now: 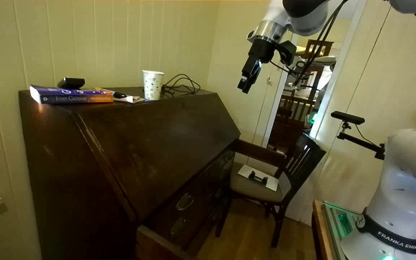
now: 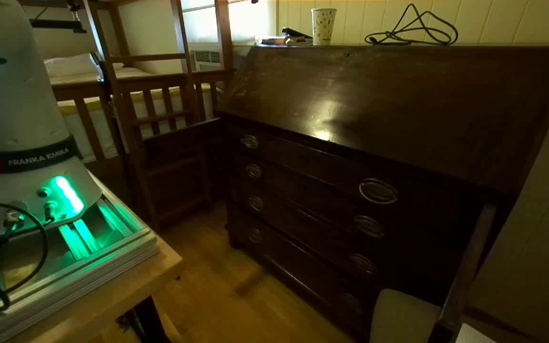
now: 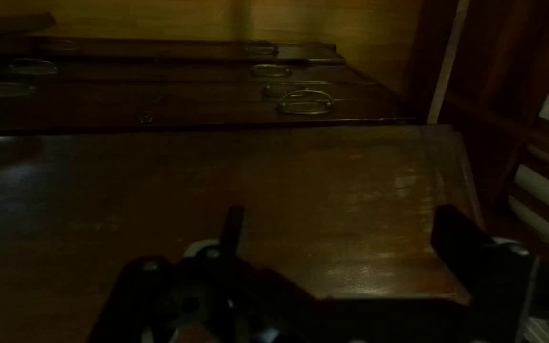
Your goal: Push the wooden rail on the left backwards.
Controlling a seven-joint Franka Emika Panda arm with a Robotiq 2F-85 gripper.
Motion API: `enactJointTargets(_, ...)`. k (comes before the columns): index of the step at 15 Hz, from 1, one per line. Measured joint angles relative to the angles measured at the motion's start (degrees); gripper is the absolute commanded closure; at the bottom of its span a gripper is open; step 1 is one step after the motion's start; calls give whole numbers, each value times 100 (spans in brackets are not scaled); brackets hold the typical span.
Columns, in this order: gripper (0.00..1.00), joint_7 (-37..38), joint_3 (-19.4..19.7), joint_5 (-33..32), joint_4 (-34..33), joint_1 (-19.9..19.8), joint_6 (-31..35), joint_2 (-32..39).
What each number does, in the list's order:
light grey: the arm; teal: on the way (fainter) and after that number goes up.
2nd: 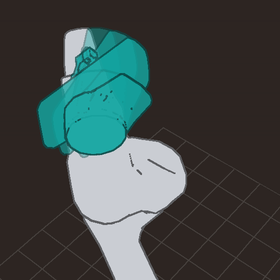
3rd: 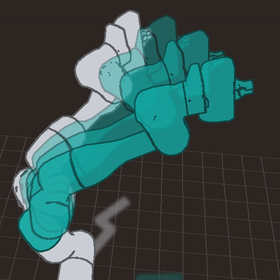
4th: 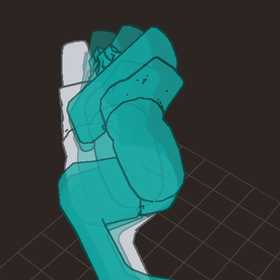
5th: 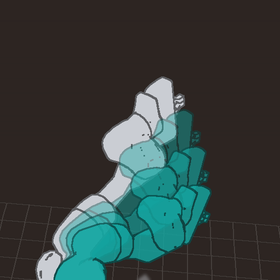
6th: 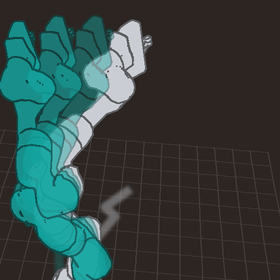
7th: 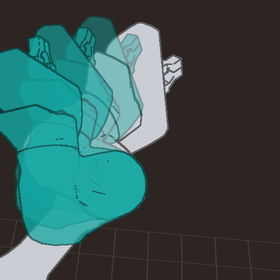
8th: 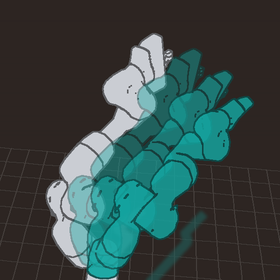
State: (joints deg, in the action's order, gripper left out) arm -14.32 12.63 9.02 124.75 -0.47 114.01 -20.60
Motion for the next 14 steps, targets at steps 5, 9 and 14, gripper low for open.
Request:
enactJointTargets(5,0,0,0,0,0,0,0,0)
enactJointTargets(9,0,20,-210,0,211,-19,111,-102)
enactJointTargets(14,0,578,-983,-98,1367,-5,543,-921)
